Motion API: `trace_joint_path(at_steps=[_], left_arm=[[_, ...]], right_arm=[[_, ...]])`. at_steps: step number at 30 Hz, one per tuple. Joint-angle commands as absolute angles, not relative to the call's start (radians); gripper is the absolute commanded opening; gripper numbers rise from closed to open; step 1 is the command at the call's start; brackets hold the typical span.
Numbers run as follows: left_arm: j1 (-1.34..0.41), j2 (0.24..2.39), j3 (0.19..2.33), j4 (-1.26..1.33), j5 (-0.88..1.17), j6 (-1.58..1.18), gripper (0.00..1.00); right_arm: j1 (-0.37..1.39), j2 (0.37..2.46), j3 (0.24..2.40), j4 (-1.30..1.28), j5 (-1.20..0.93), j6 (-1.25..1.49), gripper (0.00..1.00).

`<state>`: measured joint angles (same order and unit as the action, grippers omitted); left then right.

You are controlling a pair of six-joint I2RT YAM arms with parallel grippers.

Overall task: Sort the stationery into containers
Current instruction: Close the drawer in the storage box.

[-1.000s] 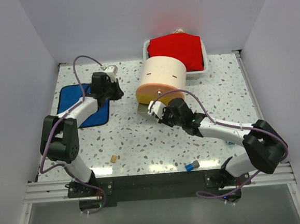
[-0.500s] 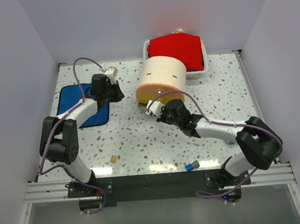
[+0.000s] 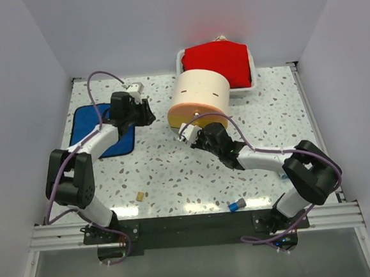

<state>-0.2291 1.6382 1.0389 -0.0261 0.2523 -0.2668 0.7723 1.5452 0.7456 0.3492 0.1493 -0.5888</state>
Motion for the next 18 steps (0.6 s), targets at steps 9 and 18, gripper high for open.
trace_joint_path(at_steps=[9,18], left_arm=[[-0.221,1.546,1.005,0.003,0.241,-0.264,0.45],[-0.299,1.401,0.898,0.018,0.25,-0.282,0.46]], right_arm=[[0.769,1.555,0.753,0.466,0.196,-0.62,0.0],[0.769,1.386,0.816,0.065,0.034,-0.462,0.59]])
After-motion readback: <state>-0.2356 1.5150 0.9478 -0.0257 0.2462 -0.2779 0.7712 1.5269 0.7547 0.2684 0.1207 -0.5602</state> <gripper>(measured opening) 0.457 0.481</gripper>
